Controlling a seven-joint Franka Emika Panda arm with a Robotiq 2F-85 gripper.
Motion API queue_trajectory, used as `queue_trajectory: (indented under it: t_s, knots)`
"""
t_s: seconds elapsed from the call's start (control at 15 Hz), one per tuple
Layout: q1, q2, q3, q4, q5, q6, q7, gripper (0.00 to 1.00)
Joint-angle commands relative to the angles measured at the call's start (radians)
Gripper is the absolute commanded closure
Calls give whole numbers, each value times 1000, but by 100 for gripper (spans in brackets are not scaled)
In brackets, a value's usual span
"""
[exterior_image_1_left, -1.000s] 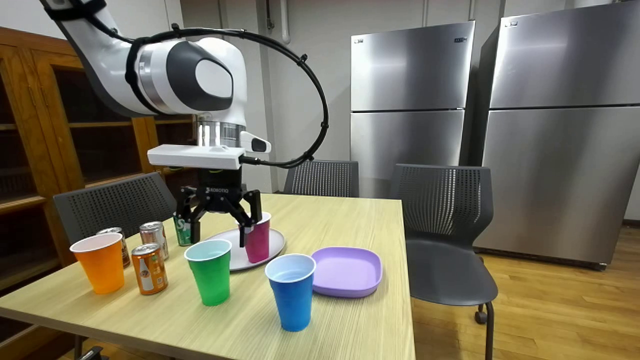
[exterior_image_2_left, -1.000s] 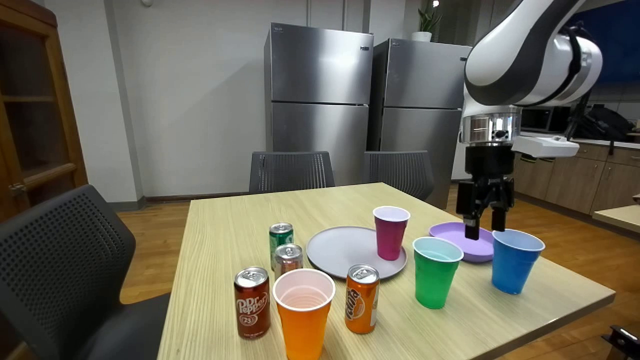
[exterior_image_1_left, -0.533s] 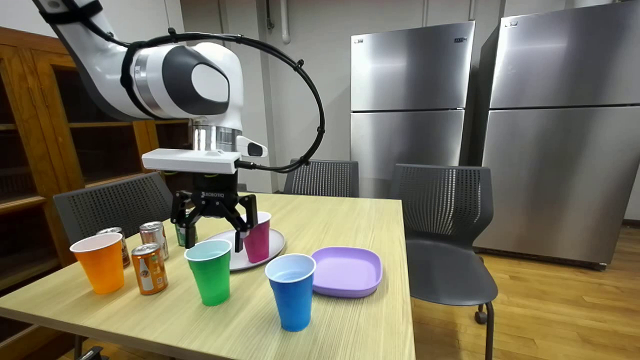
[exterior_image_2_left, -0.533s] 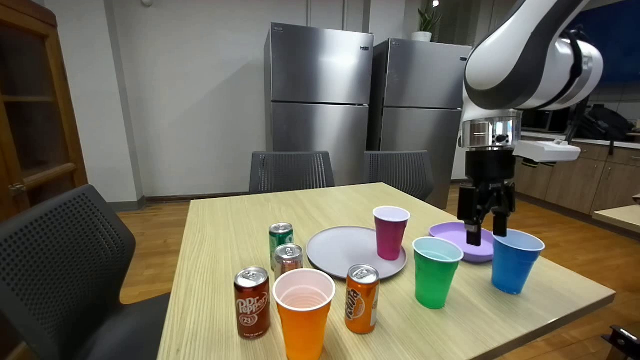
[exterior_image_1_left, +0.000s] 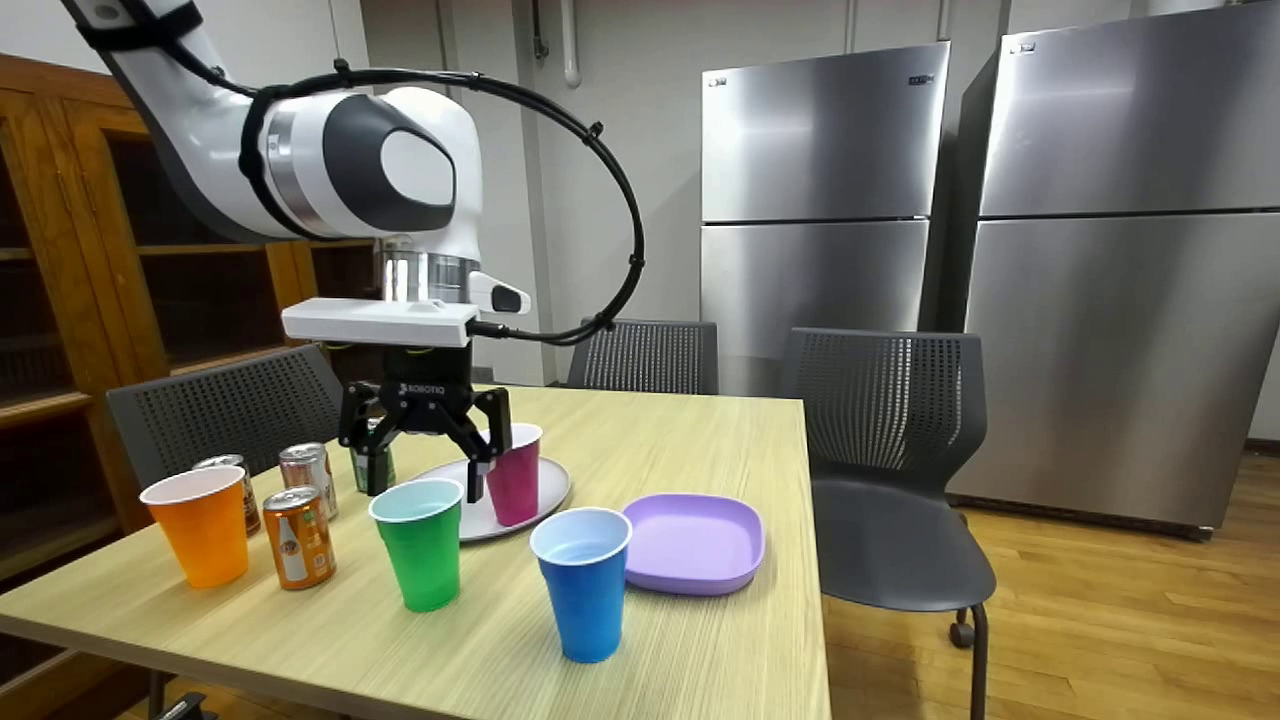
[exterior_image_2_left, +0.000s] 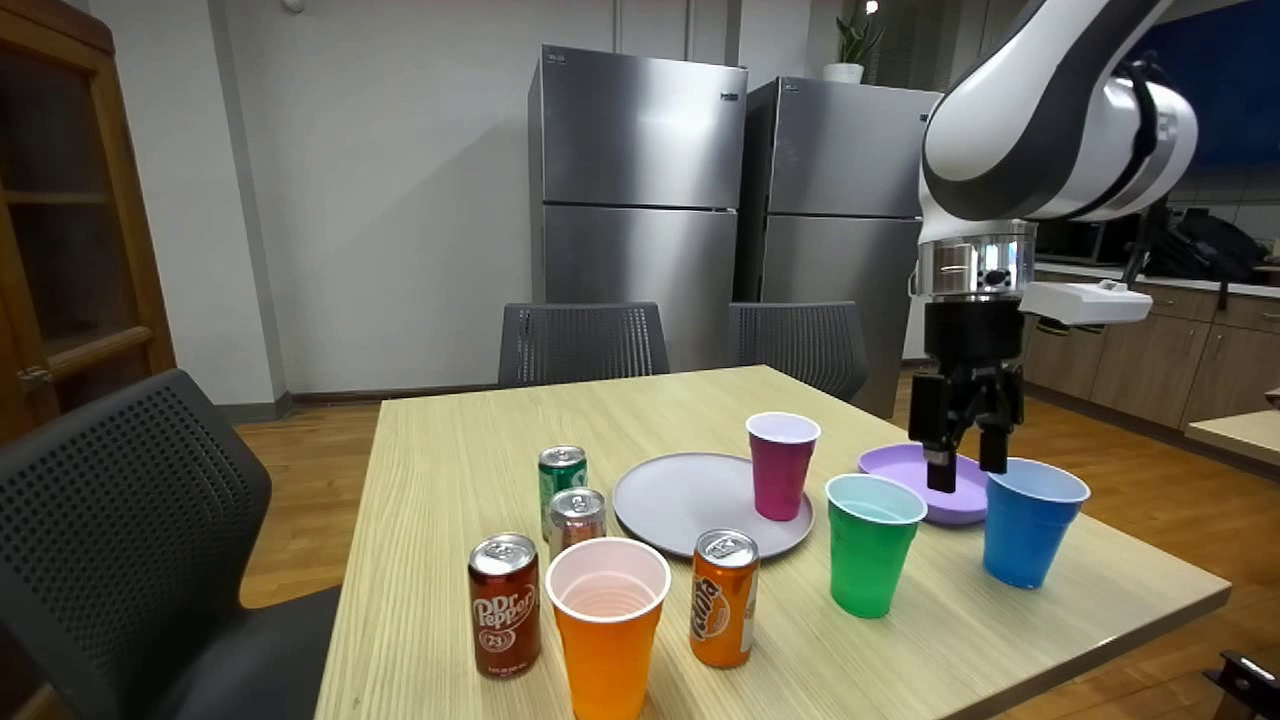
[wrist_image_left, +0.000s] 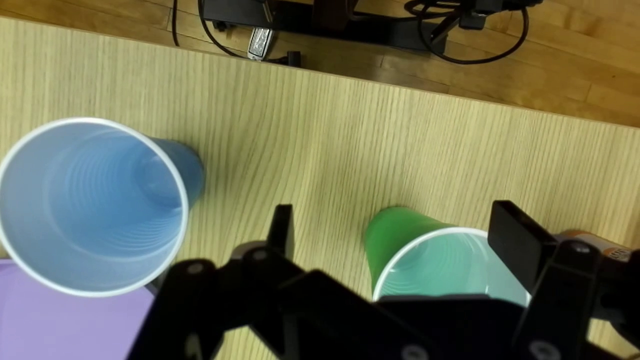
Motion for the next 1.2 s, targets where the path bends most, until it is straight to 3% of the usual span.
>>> queue_trajectory:
  t_s: [0.0,0.33,1.13]
  knots:
    - [2,0,-2,1,0,-2,1,0]
    - [5,7,2,7,-7,-14,2,0]
    - [27,79,20,23,8,199,40,0]
